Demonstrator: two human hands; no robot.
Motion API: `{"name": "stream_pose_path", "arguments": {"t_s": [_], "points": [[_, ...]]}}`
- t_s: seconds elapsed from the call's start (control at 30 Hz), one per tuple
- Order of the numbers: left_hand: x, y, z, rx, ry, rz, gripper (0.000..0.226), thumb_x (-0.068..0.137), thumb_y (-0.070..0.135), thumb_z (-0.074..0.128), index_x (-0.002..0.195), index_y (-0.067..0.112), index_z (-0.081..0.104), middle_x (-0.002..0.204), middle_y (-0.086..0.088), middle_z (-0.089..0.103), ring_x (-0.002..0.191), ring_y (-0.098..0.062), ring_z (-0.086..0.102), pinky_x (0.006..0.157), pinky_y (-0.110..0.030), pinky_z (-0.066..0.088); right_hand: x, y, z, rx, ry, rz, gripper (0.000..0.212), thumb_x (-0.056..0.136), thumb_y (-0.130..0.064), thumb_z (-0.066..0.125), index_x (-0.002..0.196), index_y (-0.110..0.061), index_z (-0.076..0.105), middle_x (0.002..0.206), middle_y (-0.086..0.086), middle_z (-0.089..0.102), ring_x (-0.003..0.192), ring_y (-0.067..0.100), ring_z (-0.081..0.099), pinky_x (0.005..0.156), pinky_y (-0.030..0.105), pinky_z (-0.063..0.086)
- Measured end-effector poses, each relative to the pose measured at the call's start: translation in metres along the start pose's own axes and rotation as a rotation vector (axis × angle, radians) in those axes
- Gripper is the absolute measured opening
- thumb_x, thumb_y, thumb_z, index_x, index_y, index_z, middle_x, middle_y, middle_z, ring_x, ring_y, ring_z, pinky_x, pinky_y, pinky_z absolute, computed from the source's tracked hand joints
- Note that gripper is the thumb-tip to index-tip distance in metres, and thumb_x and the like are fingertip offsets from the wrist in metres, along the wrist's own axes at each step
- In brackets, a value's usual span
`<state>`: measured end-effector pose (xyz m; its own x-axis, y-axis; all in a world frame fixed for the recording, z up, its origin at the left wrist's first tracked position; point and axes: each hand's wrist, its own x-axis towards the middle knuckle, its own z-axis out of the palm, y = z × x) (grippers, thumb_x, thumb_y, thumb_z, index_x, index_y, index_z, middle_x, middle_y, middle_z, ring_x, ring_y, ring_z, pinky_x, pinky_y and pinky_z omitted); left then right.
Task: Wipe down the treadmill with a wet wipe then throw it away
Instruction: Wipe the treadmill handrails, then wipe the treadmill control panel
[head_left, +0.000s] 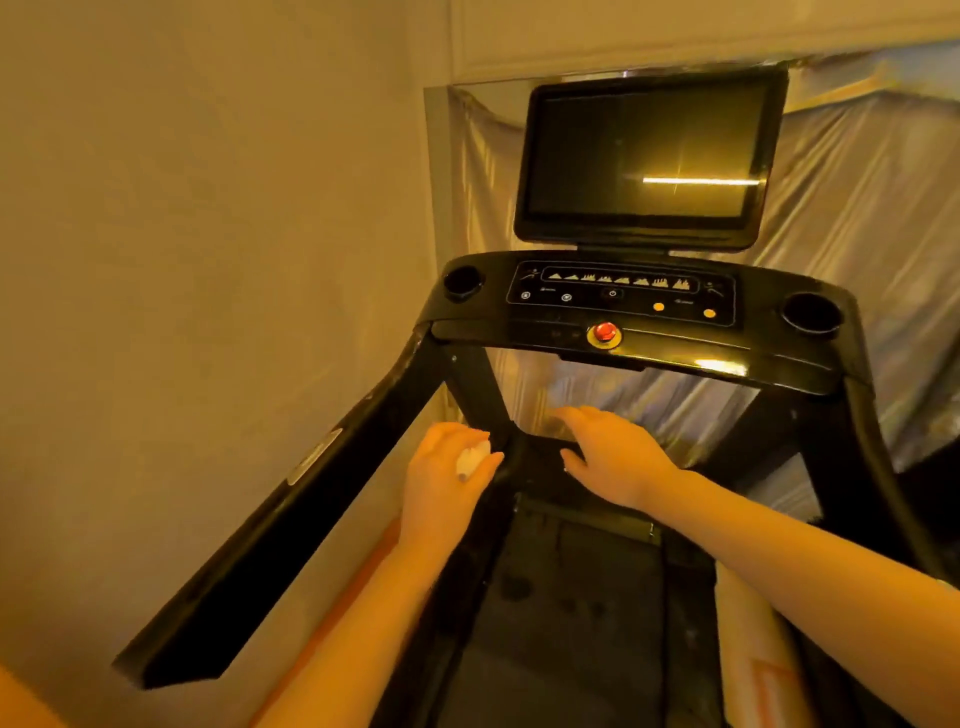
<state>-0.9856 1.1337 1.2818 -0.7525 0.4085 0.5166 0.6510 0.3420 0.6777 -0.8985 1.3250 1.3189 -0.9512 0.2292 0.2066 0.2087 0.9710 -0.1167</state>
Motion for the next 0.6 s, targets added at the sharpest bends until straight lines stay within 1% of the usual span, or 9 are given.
{"name": "stream_pose_path", "arguments": {"t_s": [0.1,0.17,0.2,0.23,0.27,0.33,0.4,0.53,0.6], "points": [[0.036,0.010,-0.013,-0.058,0.002,0.017,0.025,0.084,0.019,0.075,0.108,0.011,0.071,0.115,-0.004,0.060,0.103,-0.011,0.055,0.085,-0.004,0.036,0.020,-0.008,-0.027,0.031,0.028,0.070,0.042,0.098,-0.028,0.052,0.138,-0.018,0.045,0.127,0.005,0.057,0.109,0.020,0.058,0.083,0.030,0.050],[0.058,0.013,-0.016,-0.091,-0.012,0.023,0.027,0.086,0.020,0.073,0.111,0.011,0.070,0.119,-0.006,0.058,0.108,-0.015,0.056,0.089,-0.013,0.040,0.033,-0.010,-0.035,0.046,0.049,0.089,0.039,0.098,-0.025,0.051,0.136,-0.016,0.046,0.124,0.007,0.058,0.104,0.019,0.058,0.077,0.026,0.047],[0.067,0.012,-0.015,-0.098,-0.017,0.030,0.028,0.087,0.021,0.073,0.113,0.011,0.070,0.120,-0.005,0.057,0.109,-0.013,0.055,0.089,-0.012,0.039,0.039,-0.010,-0.036,0.054,0.068,0.094,0.040,0.099,-0.024,0.050,0.137,-0.016,0.046,0.124,0.007,0.058,0.103,0.018,0.057,0.076,0.024,0.044],[0.076,0.009,-0.014,-0.091,-0.021,0.043,0.028,0.087,0.022,0.072,0.113,0.011,0.070,0.121,-0.003,0.057,0.108,-0.010,0.053,0.087,-0.007,0.037,0.046,-0.009,-0.035,0.058,0.090,0.099,0.041,0.099,-0.023,0.050,0.139,-0.016,0.045,0.125,0.007,0.057,0.105,0.018,0.056,0.076,0.023,0.043],[0.083,0.006,-0.011,-0.081,-0.018,0.066,0.028,0.087,0.023,0.072,0.113,0.012,0.070,0.121,-0.002,0.056,0.107,-0.008,0.052,0.085,-0.003,0.035,0.052,-0.008,-0.033,0.060,0.114,0.103,0.043,0.099,-0.023,0.050,0.141,-0.015,0.043,0.128,0.007,0.056,0.109,0.018,0.055,0.079,0.023,0.044],[0.098,-0.005,-0.003,-0.062,-0.028,0.095,0.030,0.088,0.025,0.072,0.115,0.014,0.070,0.123,-0.001,0.057,0.110,-0.007,0.052,0.084,0.000,0.031,0.064,-0.005,-0.025,0.048,0.136,0.108,0.047,0.099,-0.023,0.051,0.144,-0.015,0.040,0.138,0.007,0.050,0.121,0.021,0.051,0.090,0.027,0.045],[0.113,-0.015,0.005,-0.042,-0.038,0.110,0.033,0.088,0.026,0.071,0.119,0.015,0.068,0.127,0.000,0.056,0.113,-0.005,0.049,0.084,0.002,0.030,0.080,0.000,-0.016,0.025,0.127,0.108,0.051,0.099,-0.023,0.051,0.147,-0.015,0.036,0.144,0.007,0.044,0.128,0.023,0.046,0.095,0.031,0.045],[0.155,-0.031,0.025,-0.044,-0.095,0.098,0.037,0.090,0.023,0.069,0.125,0.011,0.065,0.131,-0.003,0.055,0.113,-0.003,0.047,0.082,0.006,0.029,0.128,0.017,-0.005,0.024,0.145,0.096,0.057,0.098,-0.023,0.051,0.151,-0.017,0.030,0.149,0.007,0.038,0.132,0.025,0.043,0.098,0.036,0.048],[0.182,-0.037,0.035,-0.075,-0.121,0.073,0.039,0.090,0.020,0.069,0.126,0.008,0.063,0.132,-0.006,0.056,0.111,0.000,0.045,0.081,0.008,0.027,0.155,0.028,-0.003,0.033,0.152,0.111,0.058,0.098,-0.024,0.051,0.151,-0.018,0.029,0.151,0.005,0.036,0.134,0.024,0.041,0.100,0.036,0.047]]}}
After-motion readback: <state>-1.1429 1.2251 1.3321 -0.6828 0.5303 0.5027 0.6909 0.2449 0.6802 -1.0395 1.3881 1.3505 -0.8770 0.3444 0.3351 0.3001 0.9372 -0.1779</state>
